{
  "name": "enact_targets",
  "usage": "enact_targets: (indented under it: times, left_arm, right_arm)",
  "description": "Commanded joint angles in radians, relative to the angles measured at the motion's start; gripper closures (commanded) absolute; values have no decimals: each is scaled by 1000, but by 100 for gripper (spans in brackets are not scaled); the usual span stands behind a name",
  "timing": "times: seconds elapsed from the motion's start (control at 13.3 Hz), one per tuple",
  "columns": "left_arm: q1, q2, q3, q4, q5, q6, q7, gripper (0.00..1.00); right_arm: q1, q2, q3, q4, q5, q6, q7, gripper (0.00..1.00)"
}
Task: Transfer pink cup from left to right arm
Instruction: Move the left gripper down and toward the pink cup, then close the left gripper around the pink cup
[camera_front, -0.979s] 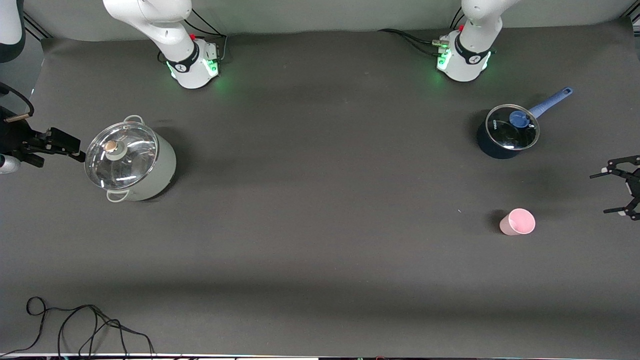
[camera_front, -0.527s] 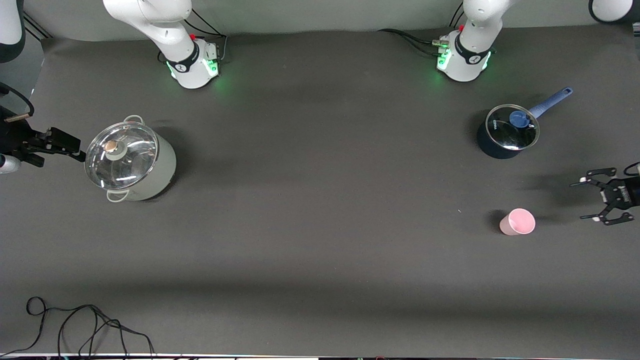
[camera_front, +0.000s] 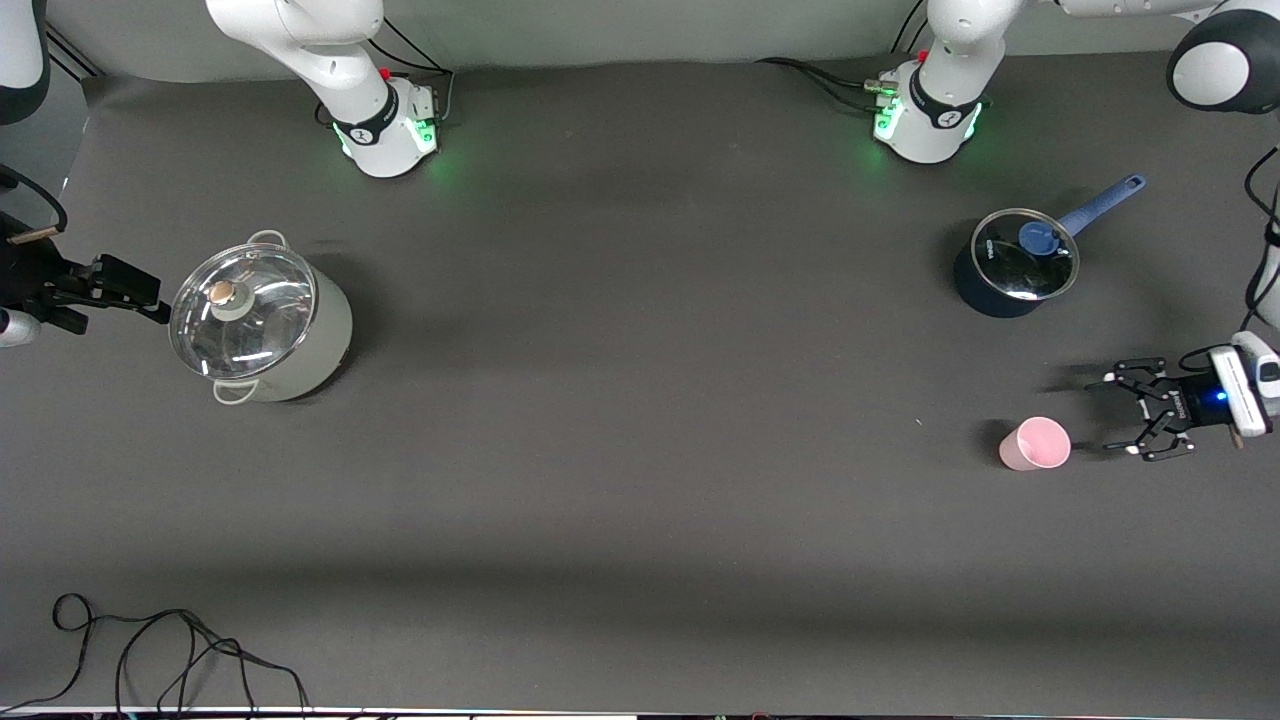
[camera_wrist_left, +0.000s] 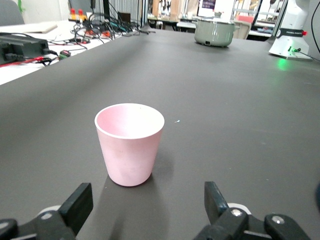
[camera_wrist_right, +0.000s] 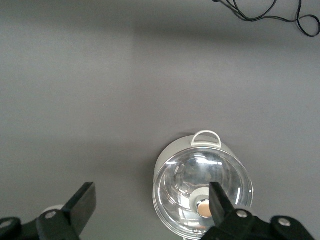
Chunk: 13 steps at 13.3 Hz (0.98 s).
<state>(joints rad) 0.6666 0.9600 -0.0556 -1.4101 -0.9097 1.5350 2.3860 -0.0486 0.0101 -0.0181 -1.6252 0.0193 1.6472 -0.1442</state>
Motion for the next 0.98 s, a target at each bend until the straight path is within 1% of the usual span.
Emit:
enact_targets:
  times: [0.0,0.08,0.3,0.53,0.68,0.9]
  left_arm:
    - [-7,66,-4,43,-52,-12,35,1]
    - [-8,81,-7,45,-63,-12,35,1]
    - [-8,114,-50,45,-69,-12,38,1]
    - [-8,124,-99,43,-80,39,39,1]
    - [-18,141,-118,43,-90,74,41,1]
    - [-31,148,-139,43,-106,83,41,1]
  right_arm:
    - [-5,-1,-2,13,-5,-13,-18,0]
    - [-5,-1,-2,13,-5,-13,-18,0]
    - [-5,-1,-2,13,-5,-13,-20,0]
    - [-5,-1,-2,13,-5,-13,-20,0]
    - [-5,-1,-2,13,-5,-13,-18,0]
    - [-5,-1,-2,13,-5,-13,-18,0]
